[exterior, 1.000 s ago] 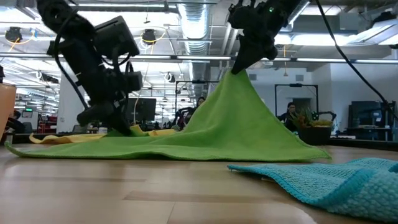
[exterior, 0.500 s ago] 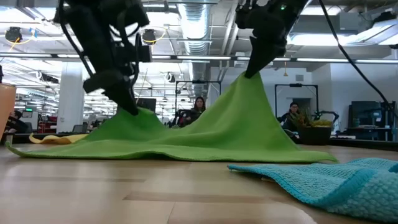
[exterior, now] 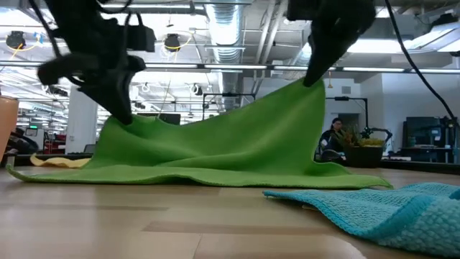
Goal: Fold microfiber towels
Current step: Fold the green towel
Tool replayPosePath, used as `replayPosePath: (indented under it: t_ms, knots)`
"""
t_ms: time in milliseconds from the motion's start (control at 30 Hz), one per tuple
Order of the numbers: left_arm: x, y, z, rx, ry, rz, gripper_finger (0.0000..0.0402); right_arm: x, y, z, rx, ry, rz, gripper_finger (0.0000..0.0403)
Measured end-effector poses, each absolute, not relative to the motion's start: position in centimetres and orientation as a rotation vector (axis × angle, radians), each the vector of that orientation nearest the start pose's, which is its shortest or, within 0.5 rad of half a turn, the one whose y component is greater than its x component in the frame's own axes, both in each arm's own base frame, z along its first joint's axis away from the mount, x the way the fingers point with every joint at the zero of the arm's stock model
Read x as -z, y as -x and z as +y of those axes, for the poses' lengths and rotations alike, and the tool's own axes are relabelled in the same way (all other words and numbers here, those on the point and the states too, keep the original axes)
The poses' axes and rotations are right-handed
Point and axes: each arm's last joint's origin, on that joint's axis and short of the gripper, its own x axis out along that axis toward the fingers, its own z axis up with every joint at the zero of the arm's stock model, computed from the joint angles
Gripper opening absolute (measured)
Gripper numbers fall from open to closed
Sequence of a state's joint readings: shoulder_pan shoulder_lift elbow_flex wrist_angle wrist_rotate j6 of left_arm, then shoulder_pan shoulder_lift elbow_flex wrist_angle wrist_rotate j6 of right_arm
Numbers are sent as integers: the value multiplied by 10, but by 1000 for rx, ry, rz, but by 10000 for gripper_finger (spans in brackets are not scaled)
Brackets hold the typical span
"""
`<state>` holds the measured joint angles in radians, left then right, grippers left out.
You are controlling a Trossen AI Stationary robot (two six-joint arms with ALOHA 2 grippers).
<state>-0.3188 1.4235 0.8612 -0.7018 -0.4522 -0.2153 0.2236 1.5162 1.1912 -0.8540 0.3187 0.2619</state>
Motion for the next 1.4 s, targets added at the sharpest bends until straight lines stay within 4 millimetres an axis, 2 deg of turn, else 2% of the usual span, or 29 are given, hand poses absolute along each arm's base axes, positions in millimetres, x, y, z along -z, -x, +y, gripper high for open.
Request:
replayPosePath:
  t_ms: [200, 400, 700, 1100, 1267, 1400]
  knots:
    - [-195, -233, -85, -182, -313, 1136, 0, -256, -279, 75, 172, 138, 1152, 10]
    - [-198, -230, -89, -214, -306, 1101, 0, -256, -276, 84, 157, 168, 1148, 10]
    - [-209, -228, -84, -267, -274, 1036, 0, -256, -280, 72, 231, 148, 1135, 10]
    - [-189, -239, -76, -319, -252, 1127, 2, -256, -282, 64, 257, 133, 1138, 10]
    - [-184, -242, -77, -344, -243, 1131, 20, -256, -282, 64, 257, 132, 1138, 10]
    - [-184, -242, -77, -333, -234, 1132, 51, -256, -282, 64, 257, 133, 1138, 10]
